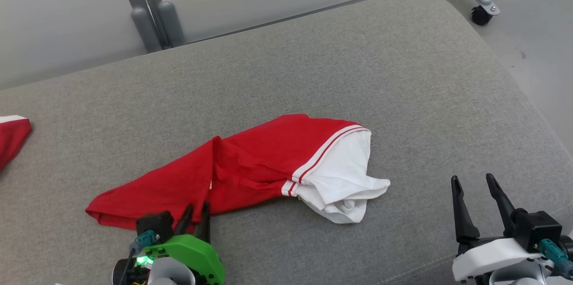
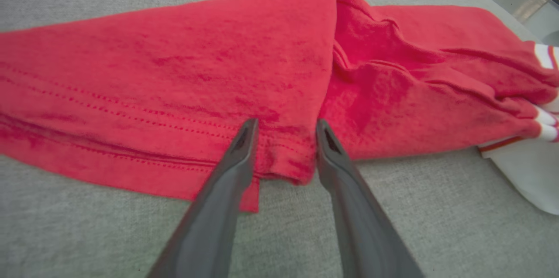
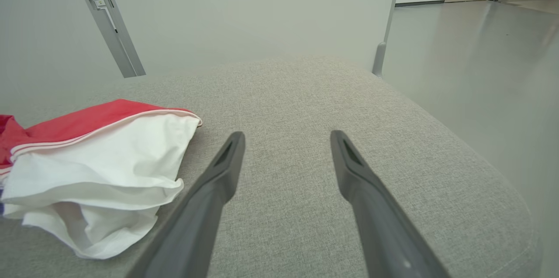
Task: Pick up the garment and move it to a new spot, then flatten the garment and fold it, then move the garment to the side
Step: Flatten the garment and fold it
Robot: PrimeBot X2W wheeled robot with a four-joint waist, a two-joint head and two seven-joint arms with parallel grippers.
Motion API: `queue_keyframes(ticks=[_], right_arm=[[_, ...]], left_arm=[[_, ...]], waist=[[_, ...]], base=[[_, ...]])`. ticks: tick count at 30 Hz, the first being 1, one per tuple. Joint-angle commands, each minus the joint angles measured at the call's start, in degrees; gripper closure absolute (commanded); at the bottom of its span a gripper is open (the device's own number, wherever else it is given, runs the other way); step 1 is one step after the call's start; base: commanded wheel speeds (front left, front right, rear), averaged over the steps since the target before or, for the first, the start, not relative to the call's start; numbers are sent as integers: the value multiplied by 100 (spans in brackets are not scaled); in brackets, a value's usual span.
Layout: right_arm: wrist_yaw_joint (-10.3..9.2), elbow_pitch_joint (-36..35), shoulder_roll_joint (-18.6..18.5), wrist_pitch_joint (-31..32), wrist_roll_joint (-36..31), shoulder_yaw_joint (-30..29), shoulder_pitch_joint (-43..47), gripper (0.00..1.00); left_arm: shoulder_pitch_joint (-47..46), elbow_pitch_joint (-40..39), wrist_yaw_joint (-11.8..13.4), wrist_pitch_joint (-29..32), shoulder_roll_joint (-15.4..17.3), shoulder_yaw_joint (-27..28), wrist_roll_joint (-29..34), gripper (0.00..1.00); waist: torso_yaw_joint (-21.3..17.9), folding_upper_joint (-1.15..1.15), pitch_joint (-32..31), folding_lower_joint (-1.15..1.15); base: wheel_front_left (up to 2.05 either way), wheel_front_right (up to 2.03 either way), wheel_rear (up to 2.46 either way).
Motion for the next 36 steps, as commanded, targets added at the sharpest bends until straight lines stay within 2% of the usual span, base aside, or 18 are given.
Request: queue_keyframes(ticks=[1, 8, 12, 22, 30, 31, 32, 36], right_arm=[[0, 10, 9, -18, 14, 17, -10, 0], [0, 22, -31, -18, 1, 42, -18, 0], [0, 10, -54, -18, 3, 43, 9, 0], [-1, -30, -53, -18, 54, 149, -180, 0], [0, -69, 27, -18, 130, 213, -604, 0], [0, -76, 39, -18, 143, 234, -681, 0], [0, -73, 46, -18, 157, 240, -738, 0], [0, -54, 91, -18, 172, 252, -867, 0]], left_arm=[[61, -6, 19, -23, 71, 18, -42, 99], [75, -188, -76, 55, 28, 92, -235, 100], [-9, -553, -74, 137, 118, 240, -410, 100], [-793, -1338, 117, 871, 699, 473, -394, 100], [-2220, -717, 217, 1200, 1166, 514, -1, 100], [-2457, -547, 214, 1140, 1237, 501, 72, 63], [-2603, -395, 203, 1102, 1241, 510, 88, 0], [-3107, 333, 39, 928, 1286, 446, 213, 0]], waist=[[22, 0, -22, 0], [112, 0, -109, 0], [142, 0, -125, 0], [31, 0, 205, 0], [-237, 0, 1097, 0], [-283, 0, 1229, 0], [-311, 0, 1309, 0], [-387, 0, 1513, 0]], base=[[0, 0, 0], [0, 0, 0], [0, 0, 0], [0, 0, 0], [0, 0, 0], [0, 0, 0], [0, 0, 0], [0, 0, 0]])
